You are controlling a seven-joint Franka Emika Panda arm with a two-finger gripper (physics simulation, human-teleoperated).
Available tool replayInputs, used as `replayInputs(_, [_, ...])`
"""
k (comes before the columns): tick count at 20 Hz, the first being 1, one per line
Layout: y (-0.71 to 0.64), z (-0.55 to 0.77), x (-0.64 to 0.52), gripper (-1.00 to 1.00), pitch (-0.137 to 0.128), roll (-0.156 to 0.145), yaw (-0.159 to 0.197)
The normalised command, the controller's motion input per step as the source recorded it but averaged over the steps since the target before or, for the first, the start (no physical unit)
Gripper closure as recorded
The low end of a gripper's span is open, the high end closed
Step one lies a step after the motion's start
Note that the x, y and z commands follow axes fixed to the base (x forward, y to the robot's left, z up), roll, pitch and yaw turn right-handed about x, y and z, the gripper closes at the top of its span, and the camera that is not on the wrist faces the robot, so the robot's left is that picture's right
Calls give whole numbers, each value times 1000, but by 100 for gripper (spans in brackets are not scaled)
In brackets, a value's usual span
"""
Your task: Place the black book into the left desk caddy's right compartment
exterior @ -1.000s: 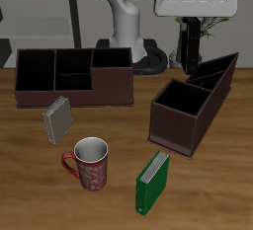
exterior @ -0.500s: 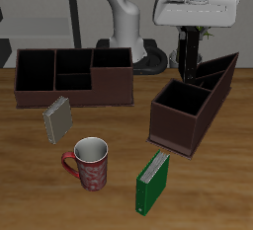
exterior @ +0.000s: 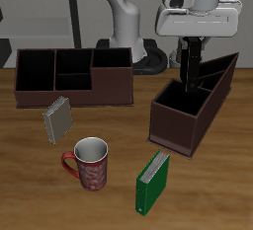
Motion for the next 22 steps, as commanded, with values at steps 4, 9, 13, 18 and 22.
replayInputs(4, [14,-121,-4,100,15,3,8])
replayInputs(9, [-32,-74,-11,100,11,6,5])
replayInputs(13, [-13,-158,40,100,19,-2,-1])
replayInputs(18, [49,-225,58,100,31,12,1])
replayInputs(22, [-4,-105,16,100,17,9,4])
